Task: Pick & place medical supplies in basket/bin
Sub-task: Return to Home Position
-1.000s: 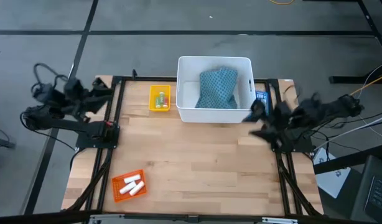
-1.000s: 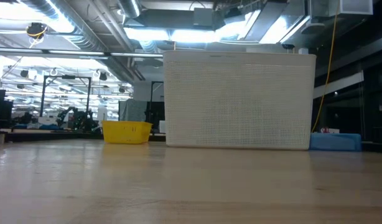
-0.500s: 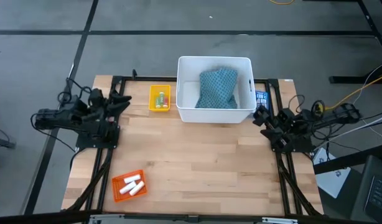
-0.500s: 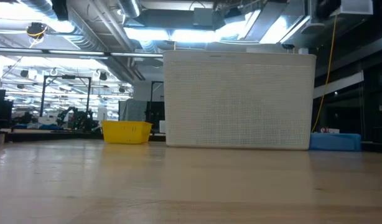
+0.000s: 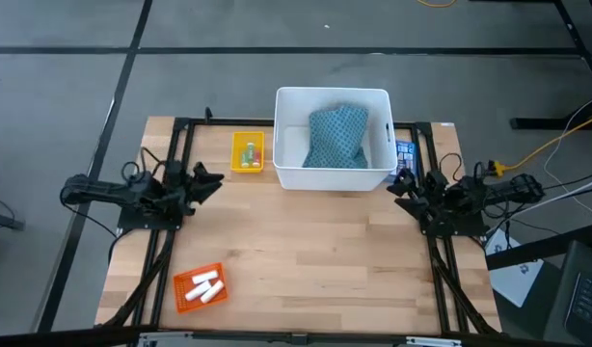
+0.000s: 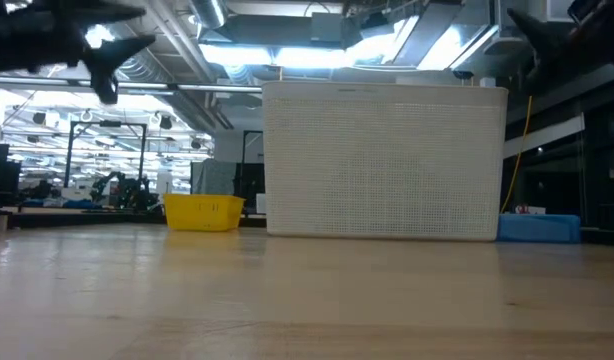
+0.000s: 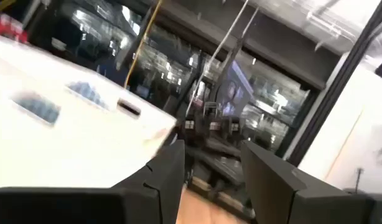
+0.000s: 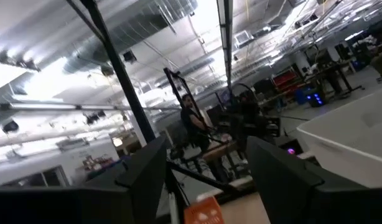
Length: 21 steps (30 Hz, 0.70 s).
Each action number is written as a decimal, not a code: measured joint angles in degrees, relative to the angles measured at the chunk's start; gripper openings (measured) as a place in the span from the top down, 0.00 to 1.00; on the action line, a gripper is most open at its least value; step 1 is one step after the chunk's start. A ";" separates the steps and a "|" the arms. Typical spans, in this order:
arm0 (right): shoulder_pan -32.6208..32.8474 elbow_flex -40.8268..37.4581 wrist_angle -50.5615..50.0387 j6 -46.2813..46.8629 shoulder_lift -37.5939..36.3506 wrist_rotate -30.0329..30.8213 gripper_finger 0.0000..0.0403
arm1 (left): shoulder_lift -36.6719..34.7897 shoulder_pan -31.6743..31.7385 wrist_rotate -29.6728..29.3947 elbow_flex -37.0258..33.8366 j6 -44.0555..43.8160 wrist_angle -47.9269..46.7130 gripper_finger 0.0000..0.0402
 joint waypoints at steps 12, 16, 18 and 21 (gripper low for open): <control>0.04 0.04 -28.22 -3.81 -3.29 -5.10 0.44 | 0.35 -0.02 10.05 -0.55 -2.67 -19.85 0.61; 0.01 0.20 -28.34 -7.00 -1.83 -11.92 0.44 | 2.15 -0.04 13.49 -0.57 4.76 -20.53 0.61; 0.04 0.22 -28.14 -7.00 -1.46 -12.25 0.44 | 3.46 -0.02 14.10 -0.61 6.39 -20.66 0.61; 0.04 0.22 -28.18 -7.01 -1.39 -12.16 0.44 | 5.33 -0.02 14.52 -0.62 6.41 -20.74 0.61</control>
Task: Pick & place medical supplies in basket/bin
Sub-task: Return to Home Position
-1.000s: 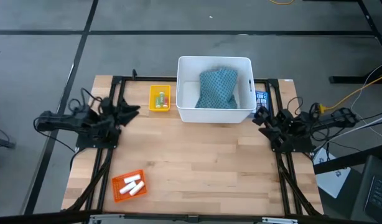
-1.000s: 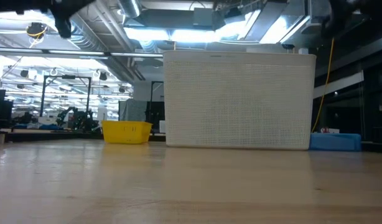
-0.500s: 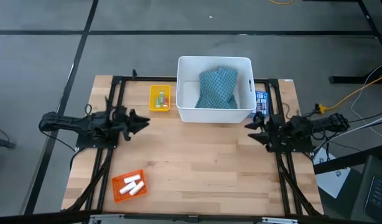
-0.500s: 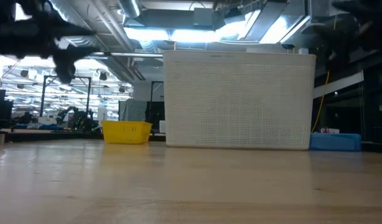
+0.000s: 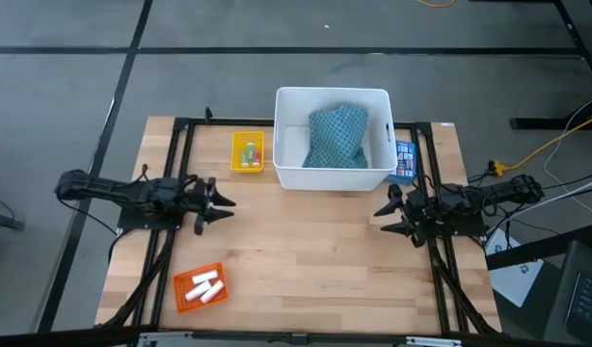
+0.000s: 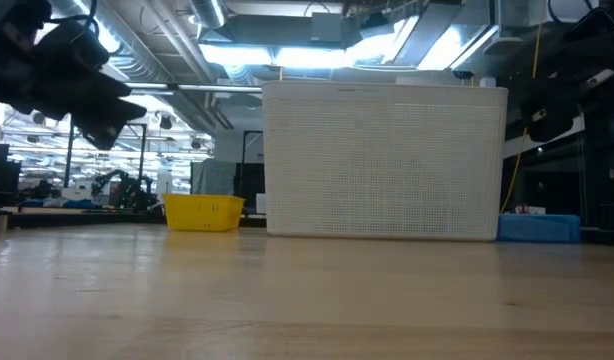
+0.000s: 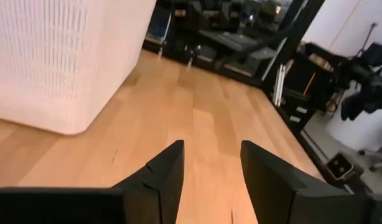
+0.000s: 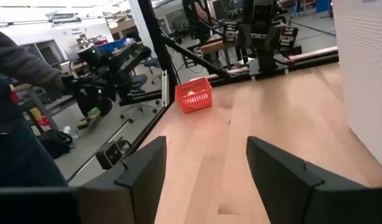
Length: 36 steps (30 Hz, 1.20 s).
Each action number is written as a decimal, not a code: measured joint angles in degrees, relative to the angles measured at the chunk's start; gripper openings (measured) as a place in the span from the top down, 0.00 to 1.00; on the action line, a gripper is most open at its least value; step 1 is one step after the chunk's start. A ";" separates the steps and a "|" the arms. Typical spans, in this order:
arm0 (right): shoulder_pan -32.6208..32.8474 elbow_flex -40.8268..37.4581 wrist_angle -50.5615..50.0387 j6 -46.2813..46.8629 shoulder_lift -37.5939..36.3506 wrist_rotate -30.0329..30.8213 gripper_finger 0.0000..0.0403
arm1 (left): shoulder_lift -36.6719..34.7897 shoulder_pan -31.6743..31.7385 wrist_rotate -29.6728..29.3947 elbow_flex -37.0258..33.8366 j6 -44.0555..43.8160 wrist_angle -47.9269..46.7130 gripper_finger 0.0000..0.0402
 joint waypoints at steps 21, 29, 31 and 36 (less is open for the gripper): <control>0.00 0.00 -0.02 -1.65 0.00 0.33 0.44 | 5.83 0.02 1.54 -0.10 2.46 0.36 0.61; 0.00 0.00 -0.02 -1.63 0.00 0.33 0.44 | 5.83 0.02 1.52 -0.15 2.49 0.51 0.61; 0.00 0.00 -0.02 -1.61 0.00 0.33 0.44 | 5.83 0.02 1.52 -0.15 2.49 0.52 0.61; 0.00 0.02 -0.02 -1.50 0.00 0.33 0.44 | 5.83 0.02 1.52 -0.15 2.54 0.51 0.61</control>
